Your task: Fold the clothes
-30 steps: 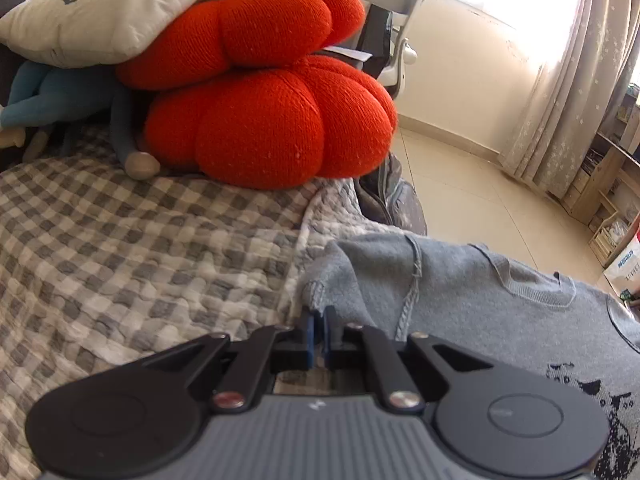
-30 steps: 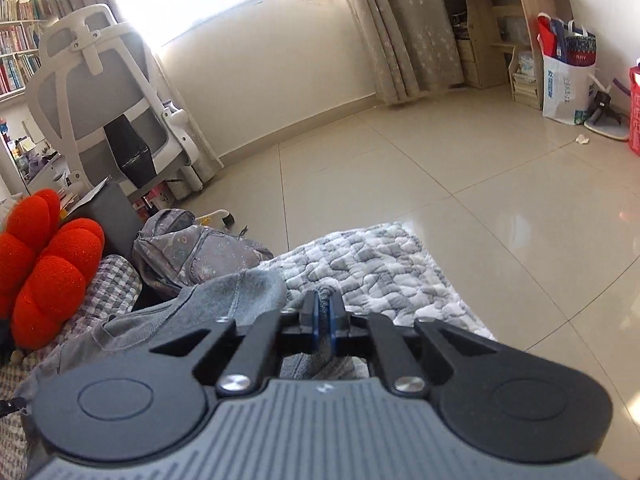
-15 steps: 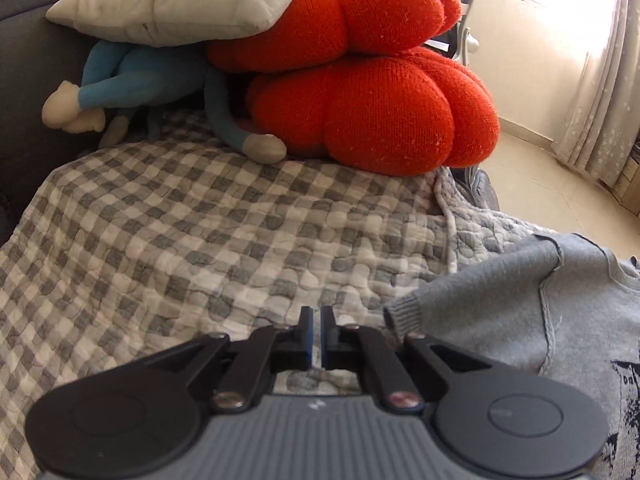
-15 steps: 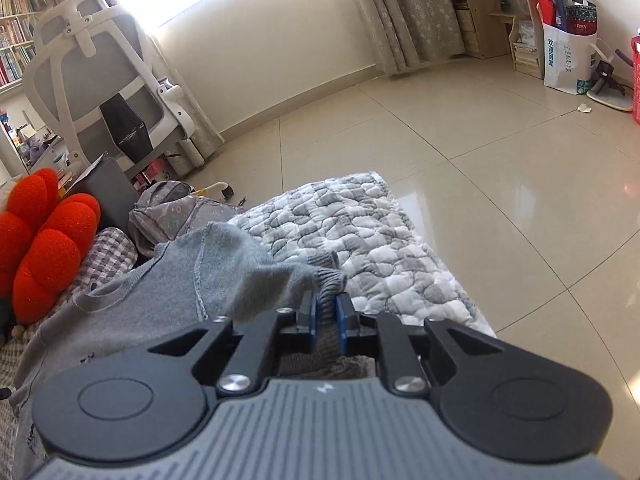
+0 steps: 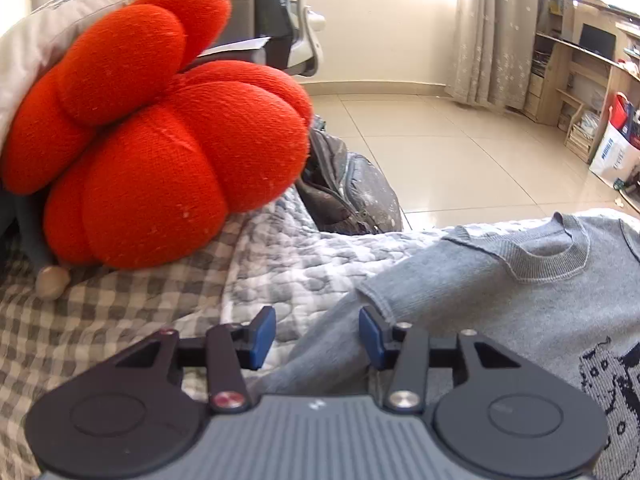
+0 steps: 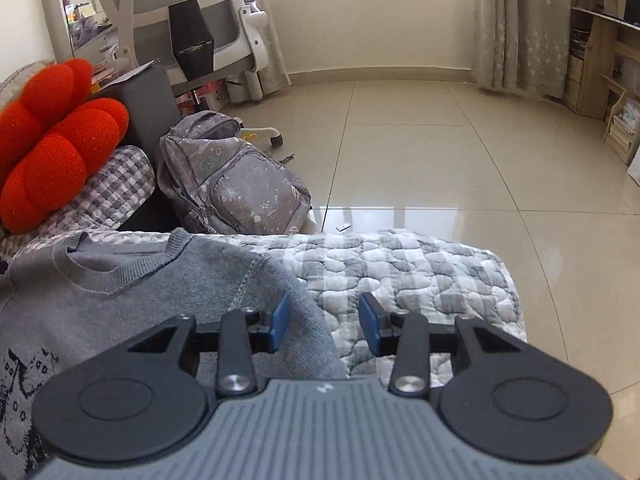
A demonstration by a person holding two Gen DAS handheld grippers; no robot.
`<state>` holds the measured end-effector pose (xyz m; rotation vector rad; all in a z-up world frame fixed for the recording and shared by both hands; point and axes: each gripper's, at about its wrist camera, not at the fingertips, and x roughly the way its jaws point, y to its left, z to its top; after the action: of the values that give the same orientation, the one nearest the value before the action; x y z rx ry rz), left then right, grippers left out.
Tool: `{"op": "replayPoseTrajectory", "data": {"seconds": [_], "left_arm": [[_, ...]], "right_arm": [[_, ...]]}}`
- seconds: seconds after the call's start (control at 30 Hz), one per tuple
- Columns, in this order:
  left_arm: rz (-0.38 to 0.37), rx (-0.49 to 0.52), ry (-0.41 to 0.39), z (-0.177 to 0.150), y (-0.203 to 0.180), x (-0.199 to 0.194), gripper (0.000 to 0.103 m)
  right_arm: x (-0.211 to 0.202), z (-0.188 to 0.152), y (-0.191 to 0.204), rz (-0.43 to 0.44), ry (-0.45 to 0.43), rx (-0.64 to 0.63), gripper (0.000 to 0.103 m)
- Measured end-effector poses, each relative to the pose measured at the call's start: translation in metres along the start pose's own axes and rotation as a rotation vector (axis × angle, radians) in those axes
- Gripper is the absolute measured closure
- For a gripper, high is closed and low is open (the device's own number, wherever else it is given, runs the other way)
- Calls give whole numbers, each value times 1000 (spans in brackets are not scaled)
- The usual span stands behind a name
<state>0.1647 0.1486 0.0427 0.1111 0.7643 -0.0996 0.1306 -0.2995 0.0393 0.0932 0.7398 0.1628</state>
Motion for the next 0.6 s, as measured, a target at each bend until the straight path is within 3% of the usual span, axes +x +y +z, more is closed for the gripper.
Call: {"op": "replayPoseTrajectory", "data": {"seconds": [0.07, 0.17, 0.2, 0.23, 0.27, 0.3, 0.37, 0.43, 0.53, 0.6], "left_arm": [[-7, 45, 13, 6, -15, 15, 47], [-9, 29, 2, 5, -20, 25, 48], [-17, 34, -10, 3, -23, 26, 56], [-30, 67, -23, 1, -27, 25, 75], [-44, 102, -37, 0, -32, 23, 83], [-44, 123, -44, -2, -36, 21, 97], [-15, 181, -56, -3, -46, 18, 99], [3, 178, -71, 0, -47, 14, 100], [14, 115, -141, 11, -37, -1, 100], [35, 41, -185, 20, -27, -9, 100]], "right_arm": [[12, 1, 3, 2, 7, -15, 56], [19, -5, 14, -24, -1, -103, 56], [18, -7, 19, -35, -6, -144, 58], [17, -9, 25, -47, -10, -184, 74], [17, -11, 30, -58, -14, -224, 91], [16, -13, 35, -69, -18, -265, 95], [14, -16, 45, -95, -29, -344, 97], [7, -16, 53, -131, -73, -391, 97], [-10, -10, 60, -150, -170, -413, 97], [-17, -6, 67, -218, -228, -445, 98]]}}
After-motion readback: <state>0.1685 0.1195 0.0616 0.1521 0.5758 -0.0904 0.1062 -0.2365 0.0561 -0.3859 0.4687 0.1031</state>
